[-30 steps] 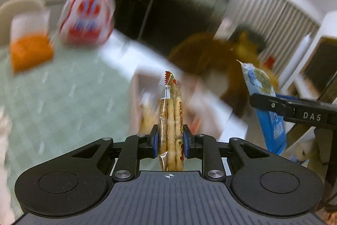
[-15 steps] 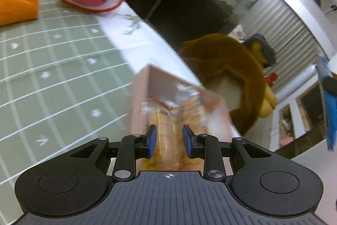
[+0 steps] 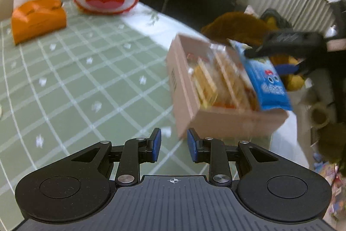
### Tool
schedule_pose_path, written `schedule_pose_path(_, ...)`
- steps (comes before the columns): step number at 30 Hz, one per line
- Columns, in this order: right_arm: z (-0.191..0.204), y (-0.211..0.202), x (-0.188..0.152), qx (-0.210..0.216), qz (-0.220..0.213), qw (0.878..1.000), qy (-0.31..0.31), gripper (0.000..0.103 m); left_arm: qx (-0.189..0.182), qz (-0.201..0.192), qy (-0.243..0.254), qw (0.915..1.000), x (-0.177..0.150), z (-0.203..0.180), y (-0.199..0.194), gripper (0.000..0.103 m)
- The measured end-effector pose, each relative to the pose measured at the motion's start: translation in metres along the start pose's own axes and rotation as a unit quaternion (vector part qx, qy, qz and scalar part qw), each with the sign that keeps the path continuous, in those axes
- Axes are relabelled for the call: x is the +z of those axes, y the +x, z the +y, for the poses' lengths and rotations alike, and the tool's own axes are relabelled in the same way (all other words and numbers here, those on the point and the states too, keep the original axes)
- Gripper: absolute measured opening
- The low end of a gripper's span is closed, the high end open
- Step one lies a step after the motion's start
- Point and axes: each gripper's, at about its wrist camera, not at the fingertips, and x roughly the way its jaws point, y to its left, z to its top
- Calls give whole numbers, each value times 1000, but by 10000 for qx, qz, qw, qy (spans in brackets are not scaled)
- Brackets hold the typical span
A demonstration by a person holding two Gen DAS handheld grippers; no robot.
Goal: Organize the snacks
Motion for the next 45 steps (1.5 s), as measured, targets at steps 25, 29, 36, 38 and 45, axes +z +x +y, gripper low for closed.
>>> schedule_pose_path(25,-11,25,-21,347,759,9956,429,53,-122,-18,357,9993,6,-38,-15,31)
schedule_pose_path(29,1,26,-21,67,468,9989,36,56,89,116,286,9995,-12,-22,-15,31)
schedule_pose_path(36,-7,-55,-60,-50,-642,9979,-53,89,345,271,386,9983,-61,-1,-22,30)
schedule_pose_path(38,-3,-68,-81,-79,-652,9977,-140,89,430,137,486,9978,-69,-3,-26,31)
schedule_pose_path(45,15,-32,-151,-202,230,9995,-85,90,695,-204,796,9942,-58,-13,-3,31)
